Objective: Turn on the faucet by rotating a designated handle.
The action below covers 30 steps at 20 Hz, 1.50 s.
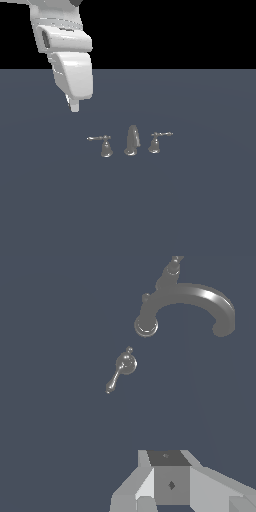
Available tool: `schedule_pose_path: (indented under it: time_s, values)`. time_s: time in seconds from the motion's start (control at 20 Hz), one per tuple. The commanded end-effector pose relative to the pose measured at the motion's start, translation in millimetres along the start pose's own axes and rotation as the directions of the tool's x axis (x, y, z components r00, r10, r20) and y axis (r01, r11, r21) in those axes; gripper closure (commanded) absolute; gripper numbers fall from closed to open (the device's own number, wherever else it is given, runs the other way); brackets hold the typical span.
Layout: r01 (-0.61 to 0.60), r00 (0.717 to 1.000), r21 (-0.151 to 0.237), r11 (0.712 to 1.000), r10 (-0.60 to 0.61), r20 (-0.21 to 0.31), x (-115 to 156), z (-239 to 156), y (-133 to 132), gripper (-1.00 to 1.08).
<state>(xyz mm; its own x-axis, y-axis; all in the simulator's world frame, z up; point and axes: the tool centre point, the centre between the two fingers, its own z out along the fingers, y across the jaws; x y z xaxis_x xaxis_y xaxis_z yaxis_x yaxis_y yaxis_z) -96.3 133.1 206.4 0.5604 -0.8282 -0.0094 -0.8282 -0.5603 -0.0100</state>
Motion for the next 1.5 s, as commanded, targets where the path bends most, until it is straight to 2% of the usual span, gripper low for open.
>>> schedule_pose_path:
  time_s: [0.0,0.5,1.05,1.45]
  values:
    - [-0.041,0.999,0.001,0.999,0.041,0.000,4.1,11.3,-8.2,1.08]
    - [-0.207,0.978,-0.002,0.978,0.207,-0.005,25.9,57.7,-38.3,1.08]
    - [-0.389,0.921,-0.005,0.921,0.389,-0.014,58.0,109.6,-67.5,1.08]
    - [-0.463,0.886,-0.005,0.887,0.463,-0.015,73.5,130.2,-78.3,1.08]
